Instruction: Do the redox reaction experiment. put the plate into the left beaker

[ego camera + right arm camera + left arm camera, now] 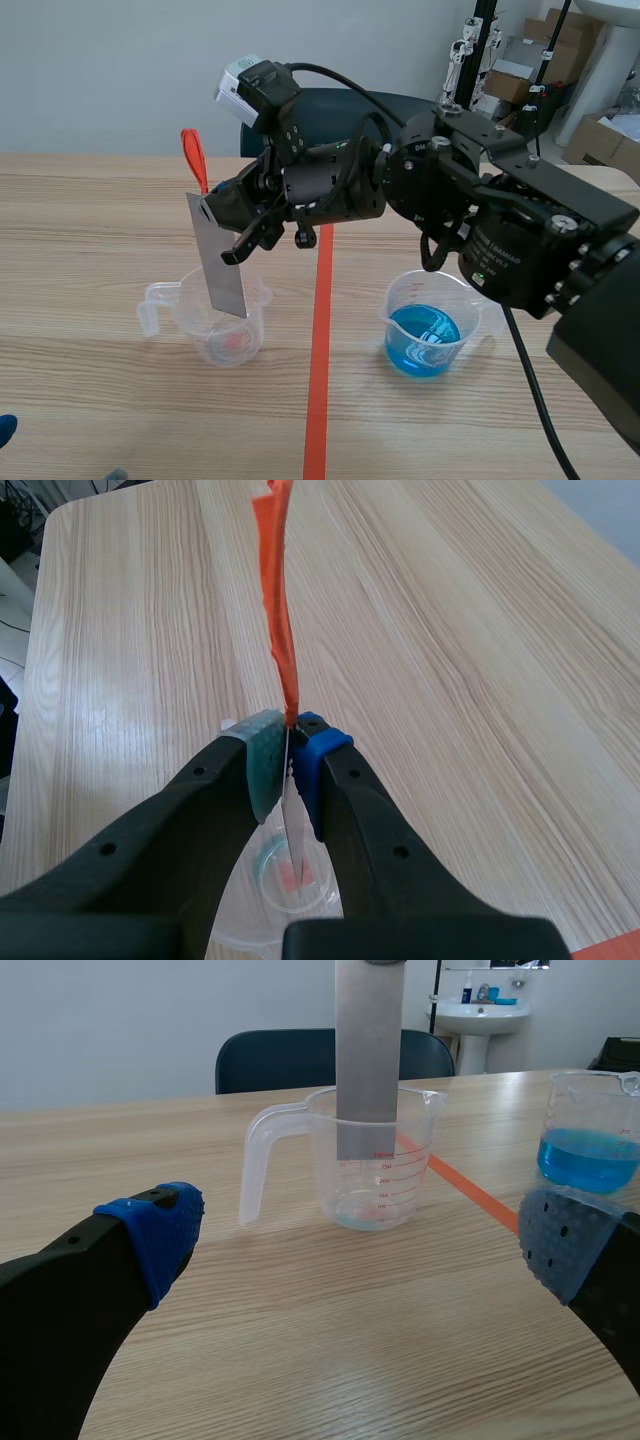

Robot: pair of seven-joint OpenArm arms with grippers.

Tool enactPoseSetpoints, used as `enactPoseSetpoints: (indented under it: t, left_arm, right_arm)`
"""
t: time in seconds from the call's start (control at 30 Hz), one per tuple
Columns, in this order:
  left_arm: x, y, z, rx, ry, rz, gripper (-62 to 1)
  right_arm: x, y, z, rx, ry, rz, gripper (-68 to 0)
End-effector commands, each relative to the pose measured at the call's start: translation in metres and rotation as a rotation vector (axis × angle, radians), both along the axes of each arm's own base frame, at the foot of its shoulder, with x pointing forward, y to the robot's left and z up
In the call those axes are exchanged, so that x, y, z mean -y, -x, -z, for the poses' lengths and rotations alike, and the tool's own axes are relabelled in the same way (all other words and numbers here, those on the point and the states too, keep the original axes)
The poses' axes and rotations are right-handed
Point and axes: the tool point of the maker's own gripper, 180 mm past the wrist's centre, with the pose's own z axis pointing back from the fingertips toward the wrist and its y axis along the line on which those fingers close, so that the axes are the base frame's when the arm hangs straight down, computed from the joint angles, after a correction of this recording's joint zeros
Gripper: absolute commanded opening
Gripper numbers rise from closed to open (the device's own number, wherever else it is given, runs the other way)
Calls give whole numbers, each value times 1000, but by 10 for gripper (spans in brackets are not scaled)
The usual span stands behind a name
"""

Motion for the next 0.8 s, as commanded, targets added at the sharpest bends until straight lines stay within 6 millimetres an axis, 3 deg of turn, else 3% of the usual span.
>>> enactPoseSetpoints:
  t: [0.0, 0.33, 0.77]
  left_arm:
    - [-4, 2, -5, 17, 3, 3, 14]
    - [-4, 2, -5, 17, 3, 3, 14]
    - [-4, 2, -5, 17, 3, 3, 14]
  right_arm:
    - [-2, -4, -14, 34, -37, 2, -669]
    - [-6, 2, 5, 22, -13, -4, -669]
    - [-10, 1, 3, 40, -28, -5, -669]
